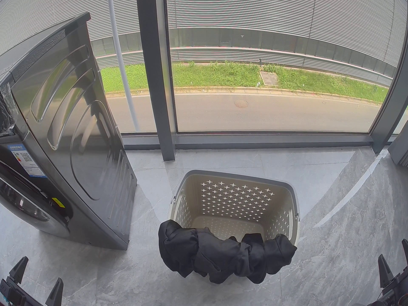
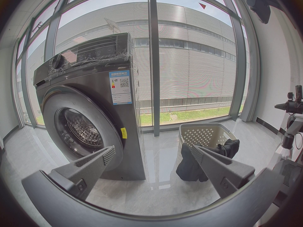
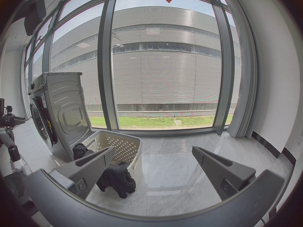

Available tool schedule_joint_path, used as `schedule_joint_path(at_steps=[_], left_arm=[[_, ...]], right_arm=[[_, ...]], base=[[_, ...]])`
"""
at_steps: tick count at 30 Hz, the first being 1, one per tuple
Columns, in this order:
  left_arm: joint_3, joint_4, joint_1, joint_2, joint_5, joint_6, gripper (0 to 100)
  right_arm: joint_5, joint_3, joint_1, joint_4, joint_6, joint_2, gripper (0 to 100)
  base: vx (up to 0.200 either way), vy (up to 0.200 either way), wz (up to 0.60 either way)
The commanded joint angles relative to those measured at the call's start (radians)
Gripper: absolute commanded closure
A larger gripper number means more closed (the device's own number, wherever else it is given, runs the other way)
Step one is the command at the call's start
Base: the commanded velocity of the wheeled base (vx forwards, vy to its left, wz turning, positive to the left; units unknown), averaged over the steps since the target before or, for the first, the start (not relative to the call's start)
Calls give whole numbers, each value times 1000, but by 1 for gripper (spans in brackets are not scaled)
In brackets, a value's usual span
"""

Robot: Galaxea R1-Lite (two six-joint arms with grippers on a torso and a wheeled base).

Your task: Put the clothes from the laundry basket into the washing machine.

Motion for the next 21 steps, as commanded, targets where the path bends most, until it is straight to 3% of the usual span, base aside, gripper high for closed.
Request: schedule_joint_path(at_steps=[1, 12, 18, 21], left_arm=[[18, 0, -1, -17, 0, 1, 0], [18, 0, 0, -17, 1, -7, 0], [18, 0, 0, -17, 1, -7, 0], [18, 0, 0, -17, 1, -4, 0]], right_arm=[[1, 18, 0, 0, 1, -16, 0], [1, 18, 0, 0, 1, -16, 0], [-1, 18, 0, 0, 1, -16, 0], [1, 18, 0, 0, 1, -16, 0]], base=[[0, 0, 0], [0, 0, 0], [200, 0, 0], [0, 0, 0]])
